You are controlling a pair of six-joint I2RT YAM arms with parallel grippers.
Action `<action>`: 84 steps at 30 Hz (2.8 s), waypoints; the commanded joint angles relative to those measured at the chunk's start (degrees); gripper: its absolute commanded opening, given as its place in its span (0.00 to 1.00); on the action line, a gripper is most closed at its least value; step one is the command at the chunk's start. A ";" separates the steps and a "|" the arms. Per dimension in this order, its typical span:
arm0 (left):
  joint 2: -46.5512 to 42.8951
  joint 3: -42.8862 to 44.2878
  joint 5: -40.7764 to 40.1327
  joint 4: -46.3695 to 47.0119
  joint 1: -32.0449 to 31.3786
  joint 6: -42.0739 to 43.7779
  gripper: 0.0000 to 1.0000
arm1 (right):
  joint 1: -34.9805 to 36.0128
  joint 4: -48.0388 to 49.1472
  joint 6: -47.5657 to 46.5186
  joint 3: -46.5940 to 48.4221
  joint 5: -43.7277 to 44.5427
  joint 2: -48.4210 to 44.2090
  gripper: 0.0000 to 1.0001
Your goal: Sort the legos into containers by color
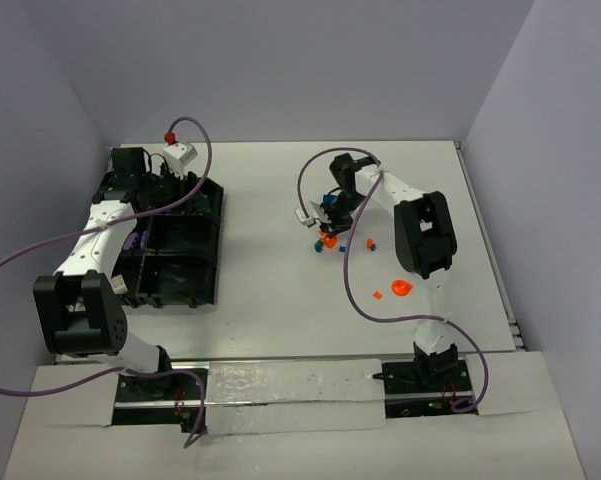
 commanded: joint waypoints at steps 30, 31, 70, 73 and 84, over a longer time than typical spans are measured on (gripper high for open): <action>-16.76 -16.54 21.43 20.54 -10.41 5.81 0.62 | 6.31 7.29 28.98 -3.93 -24.98 -25.67 0.00; -16.90 -16.33 22.09 20.20 -11.23 7.65 0.62 | 7.00 8.34 30.01 -4.89 -25.57 -27.01 0.00; -18.14 -9.99 30.78 7.90 -20.46 33.21 0.55 | 12.56 -0.43 25.99 2.09 -28.93 -24.92 0.00; -18.14 -9.92 30.68 7.83 -20.62 33.12 0.52 | 12.65 -0.82 25.97 3.06 -29.00 -24.29 0.00; -17.44 -9.41 31.14 7.25 -20.87 33.60 0.48 | 13.20 -0.85 26.74 5.44 -29.23 -22.90 0.00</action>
